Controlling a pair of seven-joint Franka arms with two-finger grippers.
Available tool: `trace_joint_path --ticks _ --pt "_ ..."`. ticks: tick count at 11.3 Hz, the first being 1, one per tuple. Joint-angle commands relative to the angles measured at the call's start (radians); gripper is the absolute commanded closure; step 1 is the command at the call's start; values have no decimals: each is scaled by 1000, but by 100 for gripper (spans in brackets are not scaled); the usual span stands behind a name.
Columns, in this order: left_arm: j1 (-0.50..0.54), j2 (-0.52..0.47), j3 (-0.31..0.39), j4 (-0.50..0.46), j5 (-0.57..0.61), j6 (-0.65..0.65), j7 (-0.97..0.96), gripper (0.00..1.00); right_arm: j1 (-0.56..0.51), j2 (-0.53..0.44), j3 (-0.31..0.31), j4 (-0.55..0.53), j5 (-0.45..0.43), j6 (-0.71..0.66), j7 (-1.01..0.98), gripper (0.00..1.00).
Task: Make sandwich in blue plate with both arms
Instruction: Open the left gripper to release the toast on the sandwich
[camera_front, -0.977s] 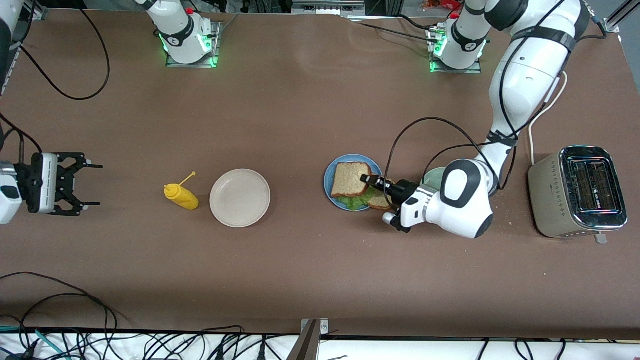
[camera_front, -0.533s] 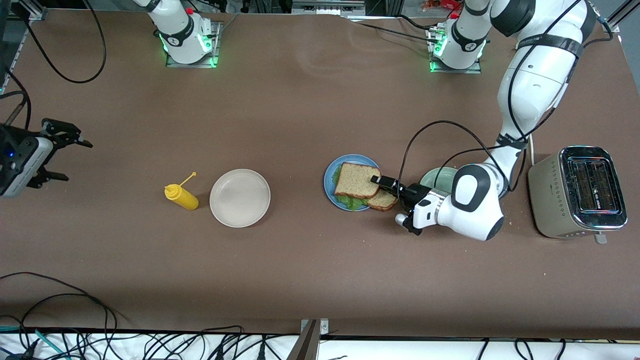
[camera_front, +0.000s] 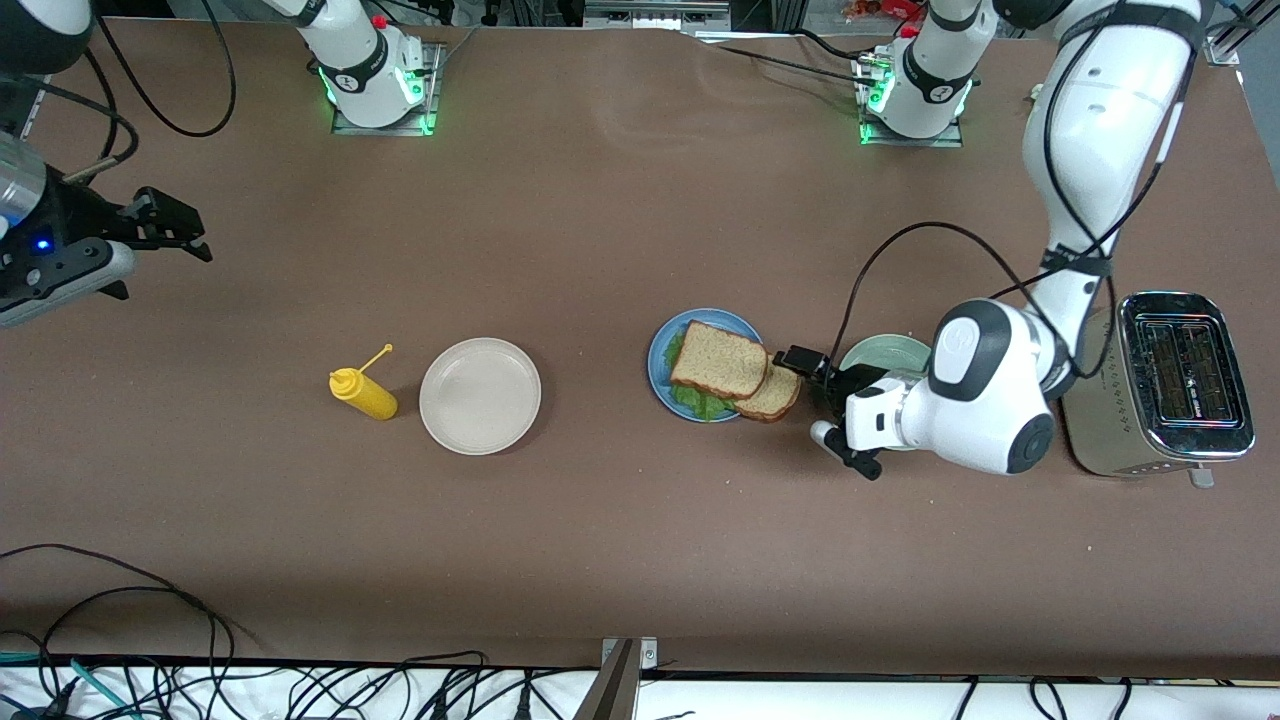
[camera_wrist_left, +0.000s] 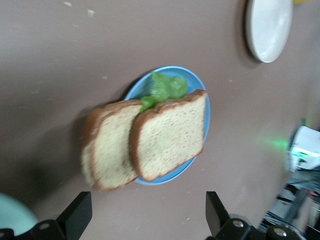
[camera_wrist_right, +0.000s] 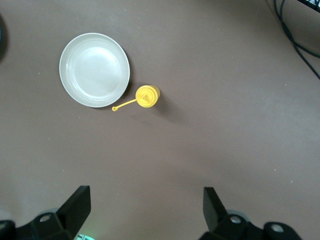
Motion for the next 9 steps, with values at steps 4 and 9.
trace_joint_path --ticks 4,9 --pt "-10 -332 -11 -27 406 -145 -359 0 42 -85 -57 -115 -35 18 133 0" --pt "-38 -597 84 -78 422 -215 -432 0 44 -88 -69 -95 -39 9 123 0"
